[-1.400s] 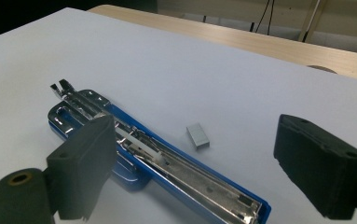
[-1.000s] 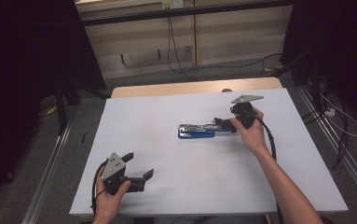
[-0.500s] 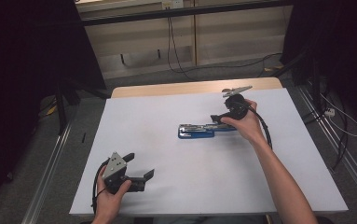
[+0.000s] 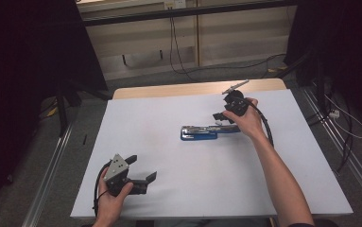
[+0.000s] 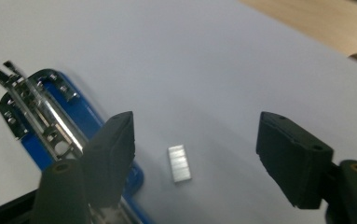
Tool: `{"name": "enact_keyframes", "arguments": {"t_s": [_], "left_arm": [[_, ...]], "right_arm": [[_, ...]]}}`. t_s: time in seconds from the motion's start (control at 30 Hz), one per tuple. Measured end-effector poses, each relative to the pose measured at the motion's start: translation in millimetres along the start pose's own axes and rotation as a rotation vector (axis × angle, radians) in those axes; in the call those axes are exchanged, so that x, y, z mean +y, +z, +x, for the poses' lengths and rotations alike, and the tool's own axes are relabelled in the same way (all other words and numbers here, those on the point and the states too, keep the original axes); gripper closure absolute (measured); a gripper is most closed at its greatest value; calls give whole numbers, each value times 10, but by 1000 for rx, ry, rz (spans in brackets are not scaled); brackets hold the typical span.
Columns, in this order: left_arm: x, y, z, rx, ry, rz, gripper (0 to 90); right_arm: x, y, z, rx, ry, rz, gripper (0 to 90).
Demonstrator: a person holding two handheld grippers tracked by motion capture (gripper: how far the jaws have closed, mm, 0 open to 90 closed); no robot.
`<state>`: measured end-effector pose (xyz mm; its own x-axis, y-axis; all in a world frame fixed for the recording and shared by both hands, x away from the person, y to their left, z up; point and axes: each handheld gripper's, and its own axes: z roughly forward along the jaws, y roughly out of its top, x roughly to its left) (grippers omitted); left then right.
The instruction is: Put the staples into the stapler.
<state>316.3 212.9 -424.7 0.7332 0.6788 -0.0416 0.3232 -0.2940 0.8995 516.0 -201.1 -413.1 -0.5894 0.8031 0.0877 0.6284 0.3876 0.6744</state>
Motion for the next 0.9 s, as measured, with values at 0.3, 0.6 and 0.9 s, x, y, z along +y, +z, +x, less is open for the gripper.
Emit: {"name": "enact_keyframes", "arguments": {"t_s": [0.3, 0.6, 0.9], "left_arm": [[2, -9, -10, -1, 9, -6, 44], [-14, 16, 17, -6, 3, 14, 43], [-23, 32, 13, -9, 8, 27, 40]], "right_arm": [[61, 102, 4, 14, -63, 118, 449], [19, 164, 0, 50, -87, 187, 564], [3, 202, 7, 56, -122, 231, 656]]}}
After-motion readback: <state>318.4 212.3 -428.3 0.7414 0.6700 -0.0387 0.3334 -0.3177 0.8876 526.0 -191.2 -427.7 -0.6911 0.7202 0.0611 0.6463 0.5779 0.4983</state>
